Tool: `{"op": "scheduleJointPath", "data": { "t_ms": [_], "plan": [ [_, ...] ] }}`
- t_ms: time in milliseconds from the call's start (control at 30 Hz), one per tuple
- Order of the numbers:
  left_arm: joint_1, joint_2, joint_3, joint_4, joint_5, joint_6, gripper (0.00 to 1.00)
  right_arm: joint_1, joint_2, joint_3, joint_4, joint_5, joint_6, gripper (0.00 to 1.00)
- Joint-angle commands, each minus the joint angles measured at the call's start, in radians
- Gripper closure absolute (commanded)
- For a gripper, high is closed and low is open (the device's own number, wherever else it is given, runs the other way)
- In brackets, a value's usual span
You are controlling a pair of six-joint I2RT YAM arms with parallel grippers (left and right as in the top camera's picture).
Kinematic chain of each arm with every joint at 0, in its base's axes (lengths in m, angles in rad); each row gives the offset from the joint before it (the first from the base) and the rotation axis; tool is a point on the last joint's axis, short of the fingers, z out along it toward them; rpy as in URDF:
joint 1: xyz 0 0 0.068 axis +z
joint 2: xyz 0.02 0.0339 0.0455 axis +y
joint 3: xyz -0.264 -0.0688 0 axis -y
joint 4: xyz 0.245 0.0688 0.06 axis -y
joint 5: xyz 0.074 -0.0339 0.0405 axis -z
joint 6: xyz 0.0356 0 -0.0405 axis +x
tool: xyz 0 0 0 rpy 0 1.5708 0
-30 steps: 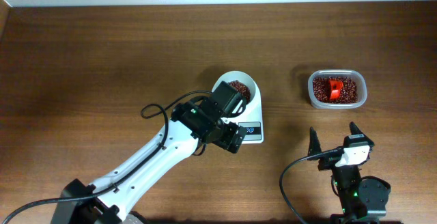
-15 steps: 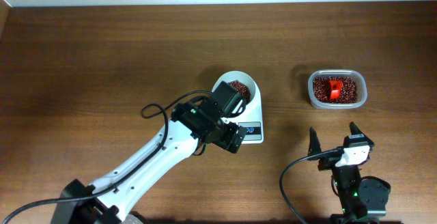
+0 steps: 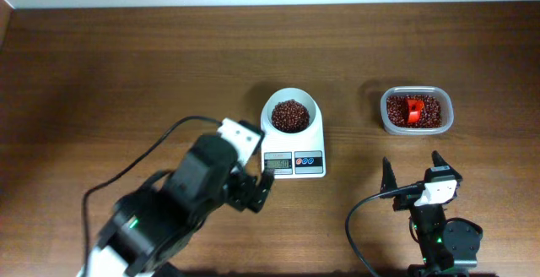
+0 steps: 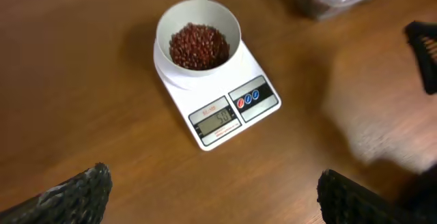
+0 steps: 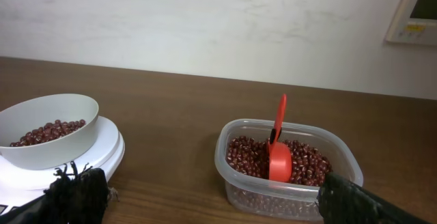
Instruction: Scoop item into bowl and weigh 50g on scale
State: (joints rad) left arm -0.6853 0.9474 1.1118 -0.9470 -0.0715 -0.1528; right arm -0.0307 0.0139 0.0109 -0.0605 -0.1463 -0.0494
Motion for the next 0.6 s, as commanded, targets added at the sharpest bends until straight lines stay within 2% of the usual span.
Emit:
{"op": "scheduleJointPath", "data": {
  "t_ms": [0,133,267,467,567],
  "plan": [
    [0.001,-0.168,-0.131,0.041,-0.031,0.016,0.01,0.006,-0.01,-0.005,-0.008,0.012,0.002,0.01],
    [0.001,-0.369,-0.312,0.15,-0.031,0.016,0.01,0.006,-0.01,-0.005,-0.008,0.012,0.002,0.01],
    [0.024,-0.593,-0.566,0.336,-0.03,0.014,0.01,0.006,-0.01,-0.005,-0.008,0.012,0.002,0.01],
    [0.047,-0.772,-0.766,0.579,-0.031,0.012,0.01,0.006,-0.01,-0.005,-0.008,0.012,0.002,0.01],
    [0.047,-0.881,-0.871,0.76,-0.031,0.011,0.01,0.006,-0.01,-0.005,-0.008,0.012,0.002,0.01]
  ]
}}
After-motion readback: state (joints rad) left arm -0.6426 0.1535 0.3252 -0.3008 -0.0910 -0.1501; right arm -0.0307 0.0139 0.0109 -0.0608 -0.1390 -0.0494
